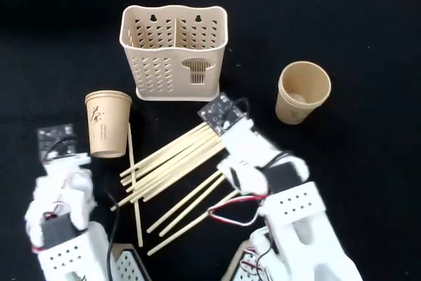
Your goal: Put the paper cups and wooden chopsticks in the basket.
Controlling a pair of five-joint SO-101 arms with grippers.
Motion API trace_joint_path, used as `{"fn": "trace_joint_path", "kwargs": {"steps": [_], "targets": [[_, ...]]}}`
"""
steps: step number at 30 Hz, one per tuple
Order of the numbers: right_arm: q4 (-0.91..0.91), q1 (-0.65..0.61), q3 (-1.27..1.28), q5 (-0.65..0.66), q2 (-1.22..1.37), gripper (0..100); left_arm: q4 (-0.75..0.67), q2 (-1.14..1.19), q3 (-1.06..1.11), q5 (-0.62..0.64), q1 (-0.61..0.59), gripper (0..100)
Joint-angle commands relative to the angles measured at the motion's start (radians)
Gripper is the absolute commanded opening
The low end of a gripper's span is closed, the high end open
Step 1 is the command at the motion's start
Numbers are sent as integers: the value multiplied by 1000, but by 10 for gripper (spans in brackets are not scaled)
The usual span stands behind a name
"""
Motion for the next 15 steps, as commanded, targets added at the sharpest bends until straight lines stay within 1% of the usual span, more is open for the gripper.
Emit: {"fn": "trace_joint_path", "kwargs": {"steps": [1, 4, 6, 8, 10, 13, 15], "targets": [[-183, -31, 73, -124, -13, 54, -94, -2, -124, -100, -148, 37], [-230, -43, 107, -186, -18, 54, -222, 3, -147, -95, -237, 39], [-235, -43, 111, -207, -13, 54, -278, 8, -143, -95, -231, 73], [-235, -41, 116, -226, -13, 55, -290, 9, -147, -75, -179, 123], [-250, -41, 137, -224, -18, 55, -296, 9, -168, -11, -113, 159], [-319, -38, 194, -222, -16, 55, -344, 28, -214, 44, -10, 173], [-359, -38, 229, -221, -18, 55, -394, 86, -242, 68, 61, 173]]}}
